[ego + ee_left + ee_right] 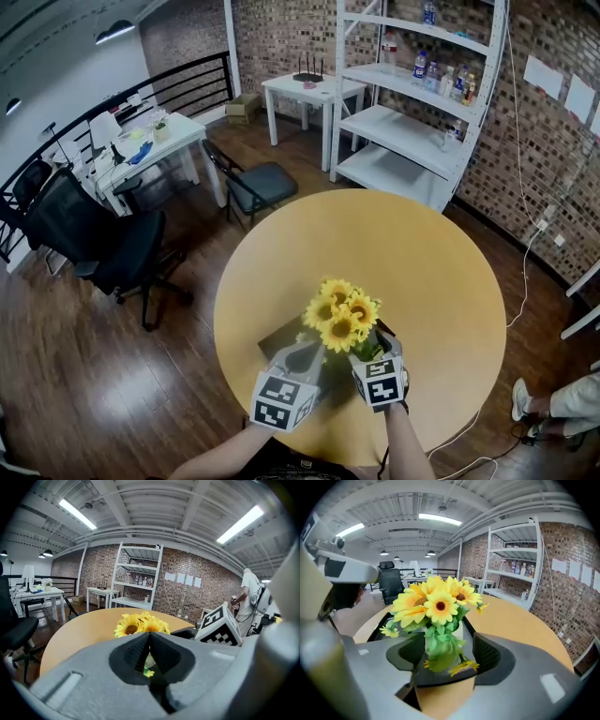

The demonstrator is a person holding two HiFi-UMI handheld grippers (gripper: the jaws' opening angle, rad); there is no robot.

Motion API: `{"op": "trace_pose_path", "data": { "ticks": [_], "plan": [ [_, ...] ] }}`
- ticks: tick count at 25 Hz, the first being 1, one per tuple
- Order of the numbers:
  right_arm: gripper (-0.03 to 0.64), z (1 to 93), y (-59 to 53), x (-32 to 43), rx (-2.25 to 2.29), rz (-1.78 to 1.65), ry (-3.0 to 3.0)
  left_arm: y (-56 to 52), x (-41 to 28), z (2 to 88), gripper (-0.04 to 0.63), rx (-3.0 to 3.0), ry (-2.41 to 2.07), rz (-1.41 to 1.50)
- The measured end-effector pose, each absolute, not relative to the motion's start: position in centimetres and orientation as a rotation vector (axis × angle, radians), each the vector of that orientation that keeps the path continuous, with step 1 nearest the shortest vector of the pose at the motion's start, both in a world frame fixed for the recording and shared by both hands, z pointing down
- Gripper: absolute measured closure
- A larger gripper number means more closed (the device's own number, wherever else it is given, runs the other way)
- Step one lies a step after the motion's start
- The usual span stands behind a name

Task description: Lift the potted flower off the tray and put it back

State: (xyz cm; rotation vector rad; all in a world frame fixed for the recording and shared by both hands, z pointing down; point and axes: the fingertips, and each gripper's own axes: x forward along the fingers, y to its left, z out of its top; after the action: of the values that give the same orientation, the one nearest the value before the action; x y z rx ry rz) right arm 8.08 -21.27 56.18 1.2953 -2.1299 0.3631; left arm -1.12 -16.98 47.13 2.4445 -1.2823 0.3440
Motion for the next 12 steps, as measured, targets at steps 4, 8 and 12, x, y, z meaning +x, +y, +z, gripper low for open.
{"op": "trace_pose_path", "data": {
  "ticks": [4, 8, 12],
  "plan": [
    [0.385, 54.6, -18.5, 8.9, 1.343, 0.341, -2.156, -15.0, 0.1, 47.5, 0.592, 2.435, -1.299, 0.338],
    [0.469, 52.8, -16.4, 9.5, 1.387, 0.333, -2.192, -13.6, 1.2, 47.5, 0.592, 2.429, -1.307, 0.344],
    [0.567, 50.8, -15.1, 9.5, 1.452, 0.303, -2.221, -12.8, 2.0, 47.7, 0.592, 2.432, -1.301, 0.358]
  ]
}}
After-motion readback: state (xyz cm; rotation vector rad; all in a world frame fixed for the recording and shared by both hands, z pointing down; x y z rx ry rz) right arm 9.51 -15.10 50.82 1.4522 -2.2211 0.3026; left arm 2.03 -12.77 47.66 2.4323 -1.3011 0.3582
